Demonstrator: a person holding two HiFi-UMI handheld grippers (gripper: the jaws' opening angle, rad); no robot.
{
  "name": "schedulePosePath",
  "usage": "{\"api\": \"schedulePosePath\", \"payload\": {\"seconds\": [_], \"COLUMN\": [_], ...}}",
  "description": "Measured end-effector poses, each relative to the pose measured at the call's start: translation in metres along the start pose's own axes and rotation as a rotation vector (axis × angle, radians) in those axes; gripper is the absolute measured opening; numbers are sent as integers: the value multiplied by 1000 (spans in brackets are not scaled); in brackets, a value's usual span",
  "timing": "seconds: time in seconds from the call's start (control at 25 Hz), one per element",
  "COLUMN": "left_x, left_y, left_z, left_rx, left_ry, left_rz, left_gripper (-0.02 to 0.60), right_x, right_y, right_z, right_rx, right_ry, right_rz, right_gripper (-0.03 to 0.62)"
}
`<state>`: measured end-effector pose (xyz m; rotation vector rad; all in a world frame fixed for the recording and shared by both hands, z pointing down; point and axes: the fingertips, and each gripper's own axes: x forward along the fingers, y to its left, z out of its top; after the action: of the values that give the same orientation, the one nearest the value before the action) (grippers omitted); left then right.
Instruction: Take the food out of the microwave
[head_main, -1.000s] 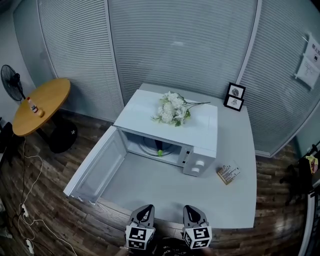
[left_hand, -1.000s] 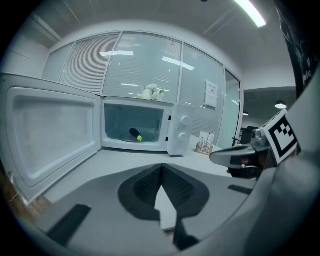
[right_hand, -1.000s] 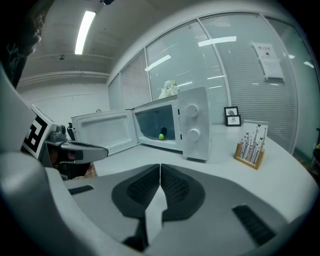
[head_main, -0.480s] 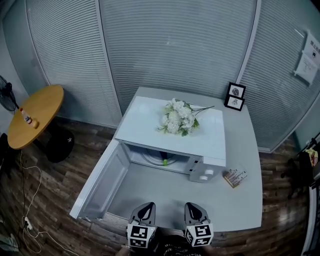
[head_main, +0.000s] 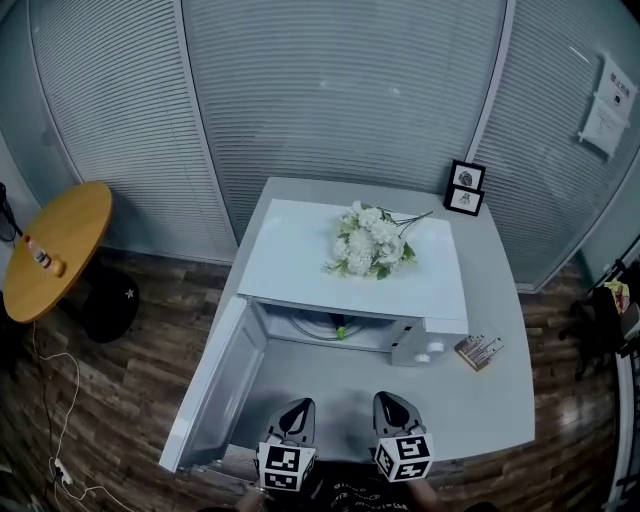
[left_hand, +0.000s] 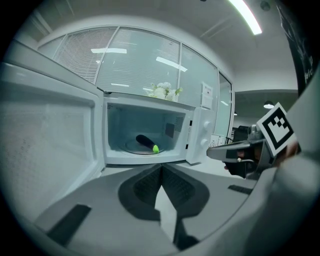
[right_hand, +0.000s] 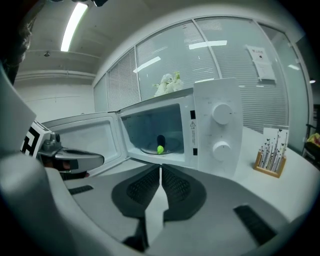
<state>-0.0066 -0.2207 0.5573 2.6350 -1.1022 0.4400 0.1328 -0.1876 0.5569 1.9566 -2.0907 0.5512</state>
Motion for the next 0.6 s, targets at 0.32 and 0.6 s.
{"api": "schedulePosePath", "payload": {"seconds": [0.32,0.6], "left_x": [6,6], "left_y": [17,20], "left_z": [1,-2], "left_rx": [1,-5], "left_ry": [6,16], "left_rz": [-41,-56], "left_gripper": [8,8], "right_x": [33,58], "right_y": [15,26], "right_z": [35,55], "right_rx": [-7,-31], "right_ry": [-44,-44], "right_rz": [21,56], "right_gripper": [74,172]}}
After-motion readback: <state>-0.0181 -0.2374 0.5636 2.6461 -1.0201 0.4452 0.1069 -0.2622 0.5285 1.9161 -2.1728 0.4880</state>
